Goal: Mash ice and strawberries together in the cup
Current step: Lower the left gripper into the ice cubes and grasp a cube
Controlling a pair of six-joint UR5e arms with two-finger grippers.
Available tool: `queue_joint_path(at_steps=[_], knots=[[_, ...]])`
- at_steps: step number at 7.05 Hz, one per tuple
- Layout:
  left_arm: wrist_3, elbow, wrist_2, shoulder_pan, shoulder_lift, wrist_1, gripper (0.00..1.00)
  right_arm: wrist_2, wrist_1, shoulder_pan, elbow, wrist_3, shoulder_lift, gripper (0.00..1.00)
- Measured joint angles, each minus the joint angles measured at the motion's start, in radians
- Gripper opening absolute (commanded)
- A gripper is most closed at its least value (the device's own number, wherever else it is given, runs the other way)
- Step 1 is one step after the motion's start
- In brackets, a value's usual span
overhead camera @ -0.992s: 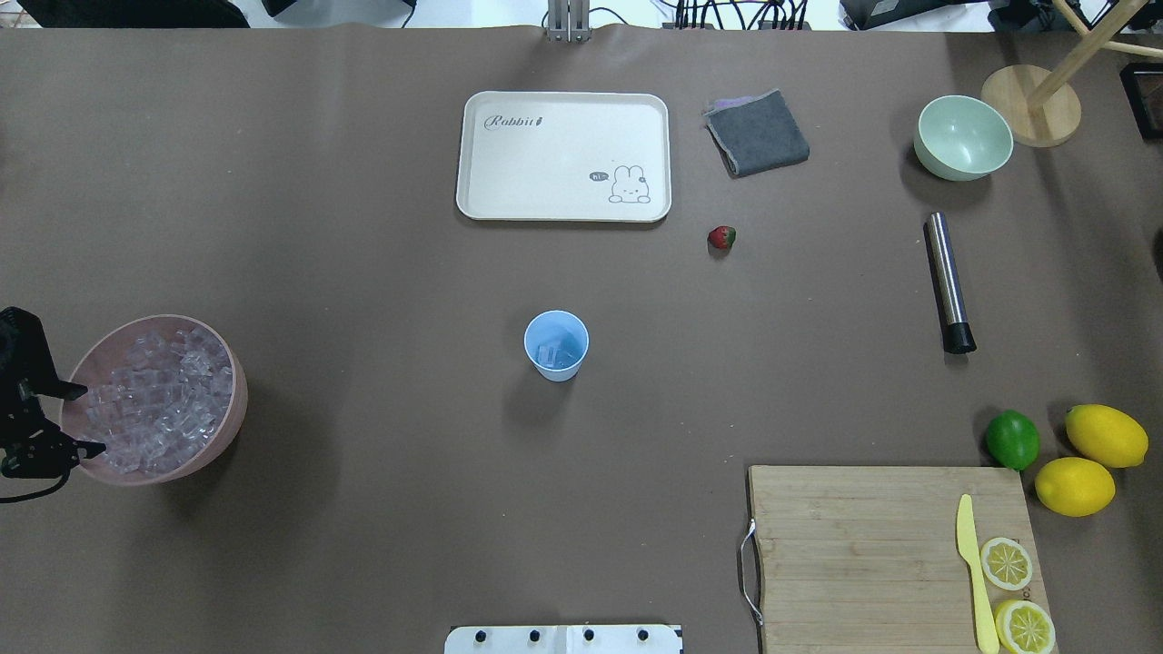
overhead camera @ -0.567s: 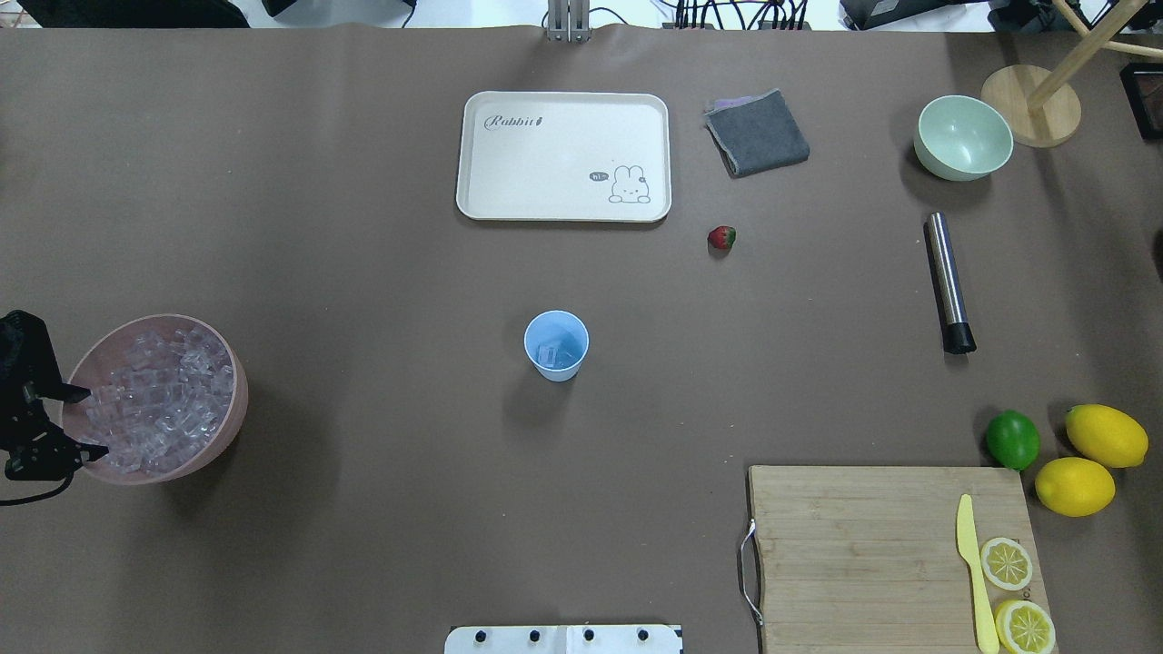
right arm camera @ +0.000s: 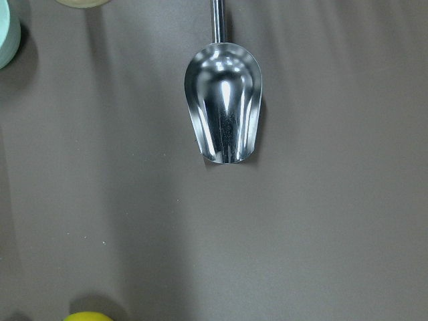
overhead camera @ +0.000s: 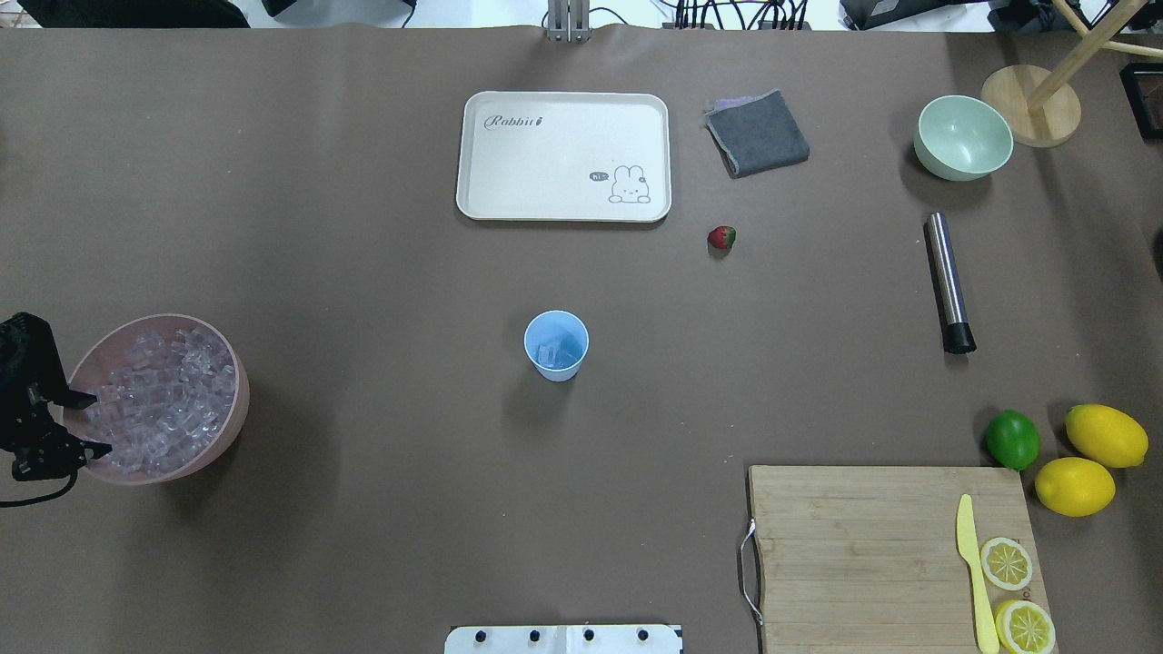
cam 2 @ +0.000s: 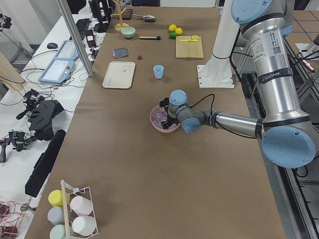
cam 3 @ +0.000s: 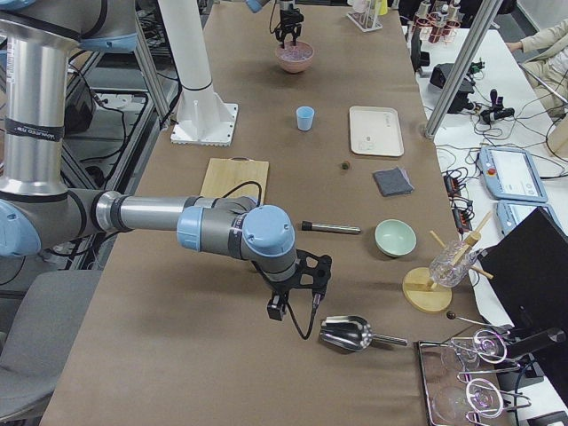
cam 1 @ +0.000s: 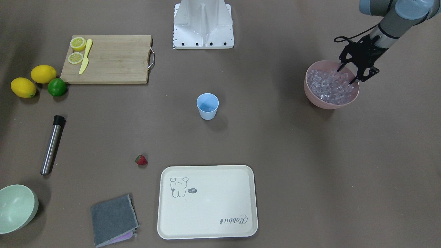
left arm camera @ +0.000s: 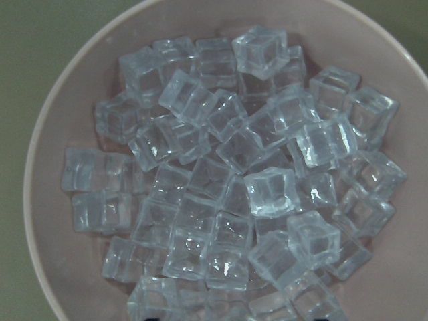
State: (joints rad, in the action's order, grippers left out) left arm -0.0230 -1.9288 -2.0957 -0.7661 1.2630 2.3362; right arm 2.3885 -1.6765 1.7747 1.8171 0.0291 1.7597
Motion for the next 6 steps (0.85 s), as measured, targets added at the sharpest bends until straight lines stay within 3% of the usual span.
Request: queue_joint_path(at_steps=[3,4,5,6], knots=[[-0.001,0.003,0.0,0.002,0.001,0.001,0.59,0.0,0.0,0.0,0.001,0.0,0.004,1.0],[-0.002,0.003,0.004,0.005,0.002,0.001,0.47,0.0,0.0,0.001,0.001,0.0,0.005,1.0],[-0.003,0.003,0.01,0.009,0.003,0.001,0.2,0.0,0.0,0.001,0.001,0.0,0.006,1.0],[-0.003,0.003,0.015,0.013,0.004,0.001,0.0,0.0,0.0,0.001,0.001,0.0,0.006,1.0]])
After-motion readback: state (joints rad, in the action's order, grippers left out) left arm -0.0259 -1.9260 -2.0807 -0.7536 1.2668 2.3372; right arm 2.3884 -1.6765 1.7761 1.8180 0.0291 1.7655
